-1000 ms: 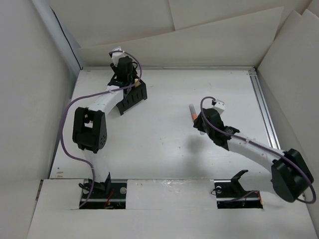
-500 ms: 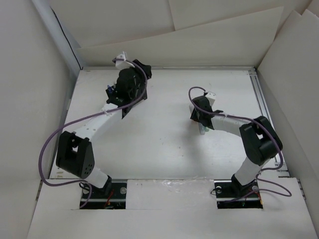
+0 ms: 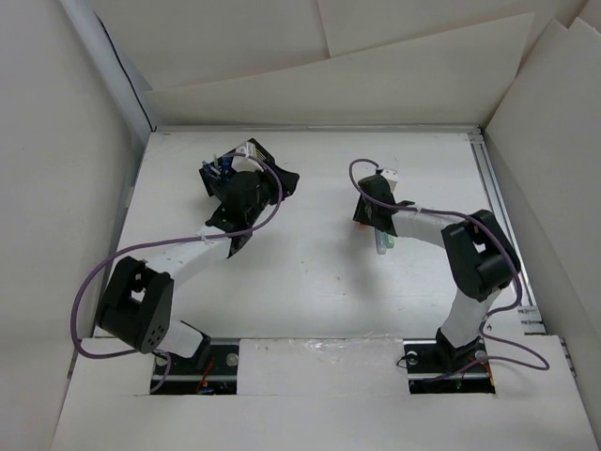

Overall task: Sort the stationery into containers
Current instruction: Pick up the pen from the center of the board.

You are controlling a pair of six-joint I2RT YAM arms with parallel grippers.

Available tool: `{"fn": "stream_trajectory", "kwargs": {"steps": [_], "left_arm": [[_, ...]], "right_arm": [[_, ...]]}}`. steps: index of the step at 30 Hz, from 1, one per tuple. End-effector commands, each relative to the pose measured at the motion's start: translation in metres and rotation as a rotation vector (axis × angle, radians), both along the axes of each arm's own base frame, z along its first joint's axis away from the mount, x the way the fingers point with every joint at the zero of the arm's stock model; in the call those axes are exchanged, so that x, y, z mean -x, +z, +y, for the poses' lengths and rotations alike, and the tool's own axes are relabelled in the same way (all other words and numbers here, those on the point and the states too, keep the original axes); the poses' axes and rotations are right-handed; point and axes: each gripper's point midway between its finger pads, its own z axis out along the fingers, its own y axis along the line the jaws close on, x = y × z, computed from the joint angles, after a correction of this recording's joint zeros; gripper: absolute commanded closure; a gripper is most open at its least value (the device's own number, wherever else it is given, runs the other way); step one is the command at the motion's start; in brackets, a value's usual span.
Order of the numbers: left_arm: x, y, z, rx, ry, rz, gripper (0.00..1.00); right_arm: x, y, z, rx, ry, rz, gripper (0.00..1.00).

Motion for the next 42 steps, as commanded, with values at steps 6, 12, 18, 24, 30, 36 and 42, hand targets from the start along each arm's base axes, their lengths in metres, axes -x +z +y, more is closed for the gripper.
{"fn": "stream_trajectory", "kwargs": {"steps": [6, 12, 18, 24, 30, 36, 42], "left_arm": [[0.017, 0.043, -0.008, 0.061, -0.091, -0.098, 0.61], [0.023, 0.037, -0.012, 0.052, -0.132, -0.087, 0.61], [0.020, 0.020, -0.028, 0.008, -0.212, -0.011, 0.58], [0.035, 0.028, -0.055, 0.025, -0.381, 0.001, 0.52], [0.045, 0.016, -0.090, -0.076, -0.471, 0.040, 0.45], [0.044, 0.003, -0.102, -0.053, -0.519, 0.066, 0.39], [0.055, -0.010, -0.131, -0.092, -0.578, 0.084, 0.38]], "right_arm": [[0.001, -0.006, 0.015, -0.029, 0.026, 0.014, 0.54], [0.006, -0.009, 0.020, -0.032, 0.015, 0.016, 0.88], [0.024, 0.023, 0.029, -0.034, 0.041, -0.064, 1.00], [0.062, 0.068, 0.048, -0.118, 0.200, -0.184, 1.00], [0.092, 0.113, 0.070, -0.248, 0.404, -0.283, 1.00], [0.107, 0.127, 0.078, -0.304, 0.497, -0.329, 1.00], [0.115, 0.137, 0.087, -0.350, 0.554, -0.352, 1.00]]}}
